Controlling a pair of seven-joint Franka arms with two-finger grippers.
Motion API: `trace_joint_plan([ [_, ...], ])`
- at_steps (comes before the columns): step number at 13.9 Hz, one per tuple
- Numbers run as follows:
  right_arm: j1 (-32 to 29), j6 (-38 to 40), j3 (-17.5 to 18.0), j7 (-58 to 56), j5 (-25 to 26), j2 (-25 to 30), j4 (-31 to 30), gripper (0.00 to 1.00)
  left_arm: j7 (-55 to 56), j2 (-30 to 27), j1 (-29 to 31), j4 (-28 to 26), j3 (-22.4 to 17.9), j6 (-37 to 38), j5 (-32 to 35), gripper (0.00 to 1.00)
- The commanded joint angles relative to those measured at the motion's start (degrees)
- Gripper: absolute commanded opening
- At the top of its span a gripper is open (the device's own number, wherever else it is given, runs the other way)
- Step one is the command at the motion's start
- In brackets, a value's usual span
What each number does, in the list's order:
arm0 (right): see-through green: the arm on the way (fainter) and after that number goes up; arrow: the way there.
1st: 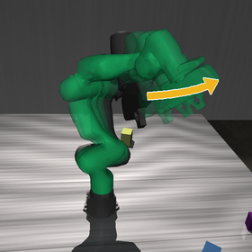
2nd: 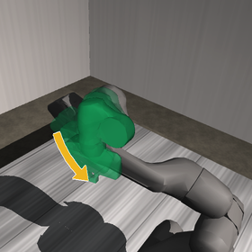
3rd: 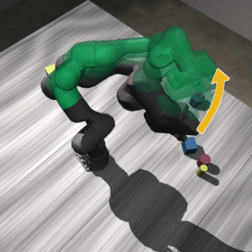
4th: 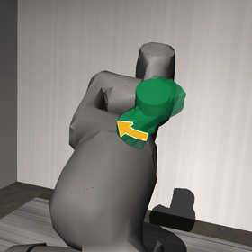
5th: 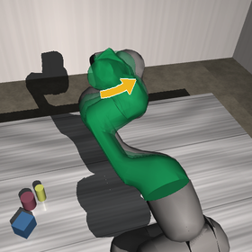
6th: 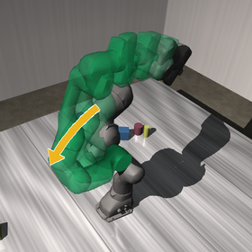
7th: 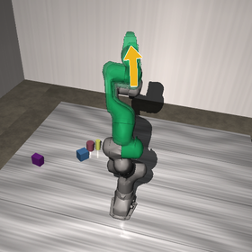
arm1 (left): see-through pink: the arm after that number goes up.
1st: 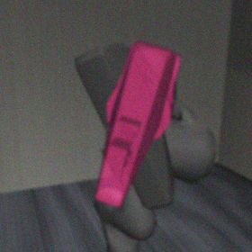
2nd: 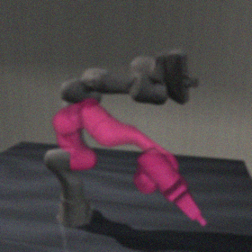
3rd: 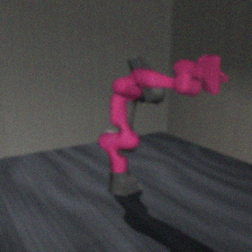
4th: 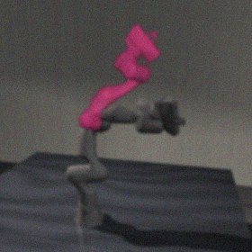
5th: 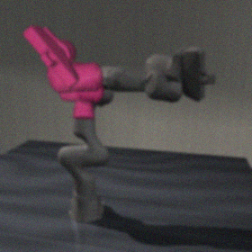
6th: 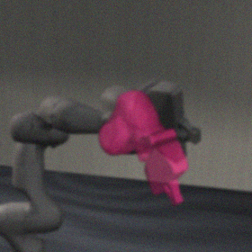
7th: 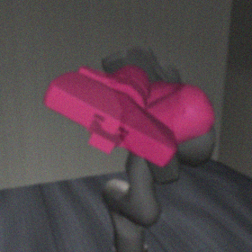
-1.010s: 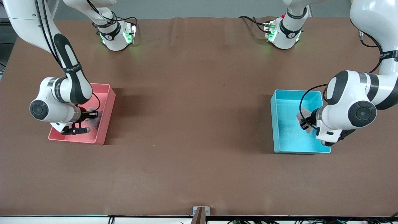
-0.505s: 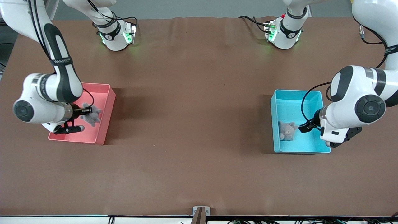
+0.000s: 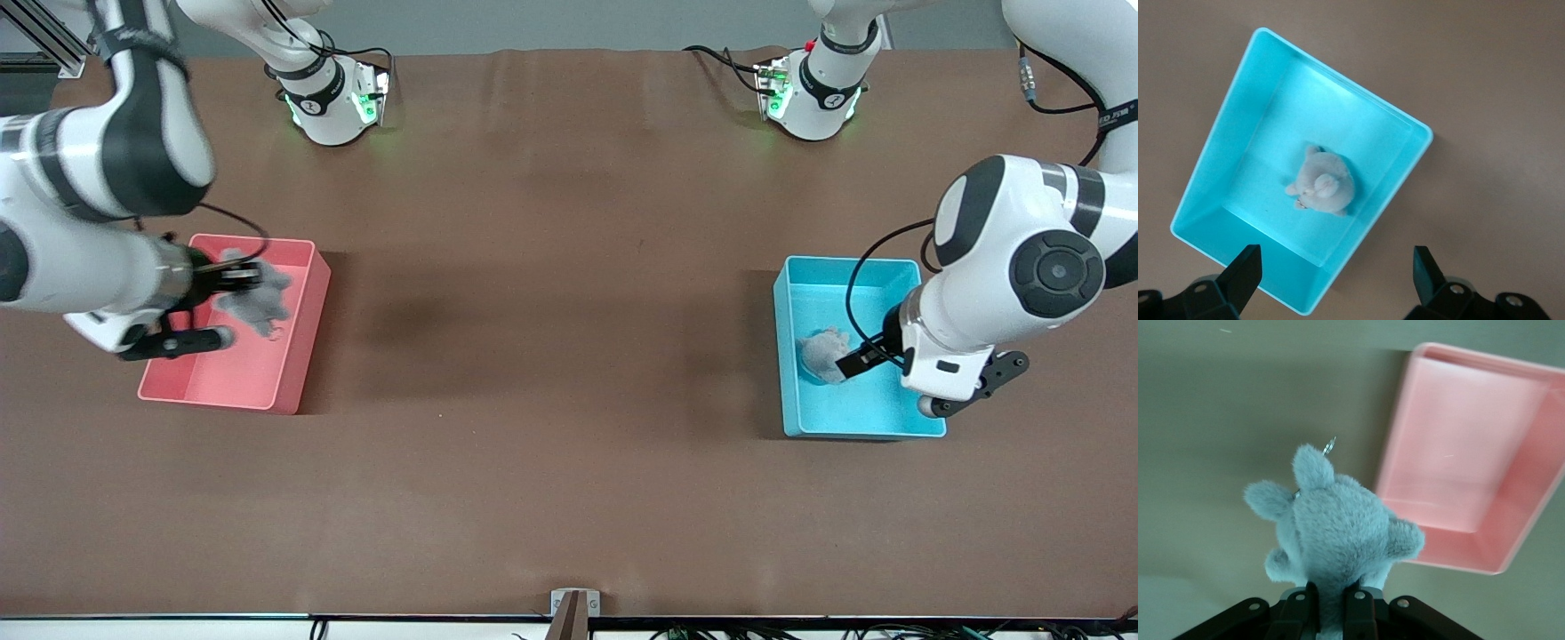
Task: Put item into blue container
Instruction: 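Set the second plush mid-table with the right gripper while the left gripper approaches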
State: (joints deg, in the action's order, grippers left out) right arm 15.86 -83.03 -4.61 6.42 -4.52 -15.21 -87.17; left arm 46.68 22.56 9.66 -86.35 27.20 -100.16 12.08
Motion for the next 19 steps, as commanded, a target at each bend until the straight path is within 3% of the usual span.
trace_joint_plan([
  [1, 11.3, -1.8, -0.6, 16.9, -7.3, -1.5, 1.0, 0.00, 0.4, -0.4, 0.1, 0.7, 1.5, 1.4, -0.1, 1.00],
  [3, 18.2, -9.3, -0.6, 26.9, -12.2, -3.6, 0.7, 0.00, 0.2, 0.0, 0.0, 0.5, 1.4, 1.4, -0.2, 1.00],
  [5, 26.5, -17.6, -0.6, 36.1, -12.2, -7.4, 0.7, 0.00, -0.4, 0.8, -0.2, 0.1, 1.4, 1.4, -1.1, 1.00],
  [8, 34.2, -29.5, -0.6, 41.3, -12.1, -14.5, 0.7, 0.01, -0.5, 3.5, -0.4, -0.7, 1.4, 1.9, -1.4, 1.00],
  [13, 40.1, -43.9, -0.6, 43.5, -11.5, -24.1, 0.9, 0.02, 0.3, 6.4, -5.8, -0.4, 1.5, 1.9, -1.4, 1.00],
  [17, 40.8, -46.9, -0.6, 43.2, -11.4, -26.8, 0.6, 0.09, 0.2, 11.4, -7.1, 0.0, 1.6, -3.8, -2.3, 1.00],
  [18, 40.7, -46.5, -0.6, 43.1, -11.4, -26.8, 0.5, 0.40, 0.5, 12.8, -7.5, 0.0, 1.6, -5.6, -3.5, 1.00],
  [19, 40.7, -46.5, -0.6, 43.4, -11.5, -26.7, 0.5, 0.96, 1.2, 13.9, -7.9, -0.1, 1.6, -7.7, -4.8, 1.00],
])
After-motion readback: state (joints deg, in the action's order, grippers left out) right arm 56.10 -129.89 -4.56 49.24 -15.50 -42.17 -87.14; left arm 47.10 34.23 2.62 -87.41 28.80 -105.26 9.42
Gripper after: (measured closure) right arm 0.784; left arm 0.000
